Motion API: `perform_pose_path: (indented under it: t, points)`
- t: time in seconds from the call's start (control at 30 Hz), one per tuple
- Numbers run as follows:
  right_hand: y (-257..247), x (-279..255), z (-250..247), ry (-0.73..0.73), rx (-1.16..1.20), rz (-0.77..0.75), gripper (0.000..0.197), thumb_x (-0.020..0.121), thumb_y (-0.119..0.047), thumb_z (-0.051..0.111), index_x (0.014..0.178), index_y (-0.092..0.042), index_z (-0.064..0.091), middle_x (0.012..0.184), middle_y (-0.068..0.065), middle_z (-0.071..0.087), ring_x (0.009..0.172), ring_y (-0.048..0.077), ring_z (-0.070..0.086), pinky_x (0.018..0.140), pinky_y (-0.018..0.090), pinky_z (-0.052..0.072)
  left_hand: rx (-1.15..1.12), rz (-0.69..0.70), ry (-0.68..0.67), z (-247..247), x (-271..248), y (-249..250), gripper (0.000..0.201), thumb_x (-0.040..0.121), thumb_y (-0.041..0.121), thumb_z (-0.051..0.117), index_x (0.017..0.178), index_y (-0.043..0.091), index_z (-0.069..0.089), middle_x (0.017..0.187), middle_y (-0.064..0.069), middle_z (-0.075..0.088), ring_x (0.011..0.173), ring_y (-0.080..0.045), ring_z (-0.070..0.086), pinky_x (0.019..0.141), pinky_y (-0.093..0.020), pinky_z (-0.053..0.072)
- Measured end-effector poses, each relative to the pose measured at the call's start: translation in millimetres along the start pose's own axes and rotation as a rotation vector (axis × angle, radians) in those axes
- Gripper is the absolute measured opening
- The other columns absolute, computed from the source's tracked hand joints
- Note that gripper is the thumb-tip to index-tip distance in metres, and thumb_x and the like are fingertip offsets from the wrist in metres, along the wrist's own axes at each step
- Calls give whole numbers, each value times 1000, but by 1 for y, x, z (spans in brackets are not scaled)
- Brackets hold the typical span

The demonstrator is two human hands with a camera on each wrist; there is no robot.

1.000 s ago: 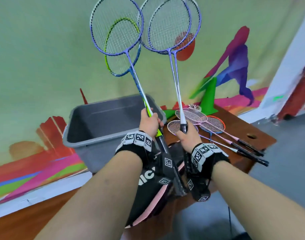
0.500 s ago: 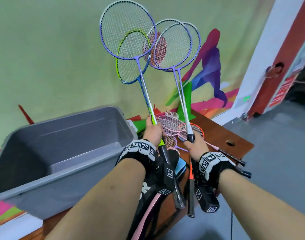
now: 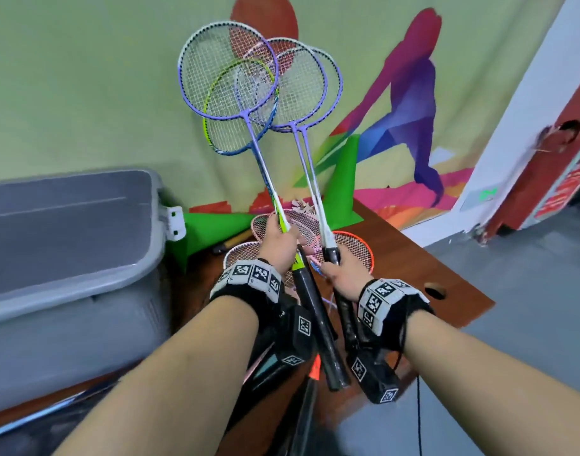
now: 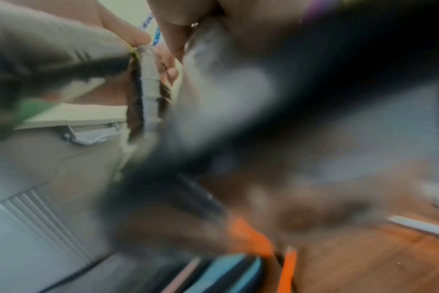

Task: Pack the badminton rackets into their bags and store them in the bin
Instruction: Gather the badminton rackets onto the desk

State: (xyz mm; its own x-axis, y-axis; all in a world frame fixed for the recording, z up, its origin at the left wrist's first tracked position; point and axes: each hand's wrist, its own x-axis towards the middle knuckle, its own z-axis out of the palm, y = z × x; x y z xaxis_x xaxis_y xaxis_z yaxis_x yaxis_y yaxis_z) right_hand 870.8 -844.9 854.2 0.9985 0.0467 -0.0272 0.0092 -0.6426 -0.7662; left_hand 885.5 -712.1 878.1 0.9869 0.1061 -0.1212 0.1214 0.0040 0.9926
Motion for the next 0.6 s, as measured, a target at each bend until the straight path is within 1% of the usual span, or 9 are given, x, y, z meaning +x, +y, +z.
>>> perform_pose_path:
  t: [0.07,0.13,0.2,0.27,0.37,0.47,0.5,0.57,0.6]
  points:
    - [29,17,-5,-56,26,-16,15,89,-9,53,97,-16,43,70,-5,43,69,18,43,56,23,33,-26,-28,28,22,18,-23,48,89,20,45,134,19,29,81,-7,67,78,-28,70,89,-50,51]
    - [50,25,-3,-92,87,-1,11,88,-14,54,92,-18,45,67,-6,43,59,10,40,54,19,34,-58,-39,35,40,35,-52,48,84,22,47,130,19,33,81,-12,67,73,-31,68,90,-60,48]
    - [67,29,6,-122,177,-20,9,75,-25,56,79,-21,50,62,-8,46,56,9,41,57,28,36,-92,-27,62,49,35,-65,32,92,12,43,123,14,35,74,-9,61,61,-26,64,78,-50,56]
    - [88,33,17,-178,261,-50,6,69,-23,54,64,-21,52,51,-9,49,50,11,44,55,29,38,-97,-9,86,54,36,-82,14,97,5,37,107,16,37,71,-8,54,57,-24,60,65,-41,54]
    - [120,35,25,-246,289,-51,23,83,-9,56,65,-19,45,51,-1,48,48,17,49,56,31,42,-90,7,97,61,36,-112,14,96,0,36,105,10,30,71,-10,49,53,-24,55,58,-38,52]
    - [151,37,31,-291,272,-19,23,88,-10,57,69,-16,45,59,5,51,46,16,55,50,23,45,-113,10,76,64,27,-135,19,94,-6,38,100,11,32,72,-11,48,48,-20,60,57,-39,54]
    - [161,37,31,-310,247,-14,20,87,-12,60,71,-16,48,64,7,53,51,16,56,55,24,48,-110,0,62,63,23,-140,20,93,-7,39,96,11,34,72,-12,49,47,-19,62,59,-41,55]
    - [178,36,31,-348,149,-34,13,84,-16,65,77,-18,54,77,5,56,74,22,57,73,30,49,-88,-37,43,60,12,-148,15,93,-7,41,90,8,39,67,-13,56,48,-18,66,52,-37,58]
    - [182,31,28,-388,59,-59,11,87,-17,62,78,-20,57,80,1,58,86,22,55,77,24,47,-69,-56,54,60,4,-152,12,95,-3,41,86,5,42,62,-12,59,48,-17,66,48,-33,57]
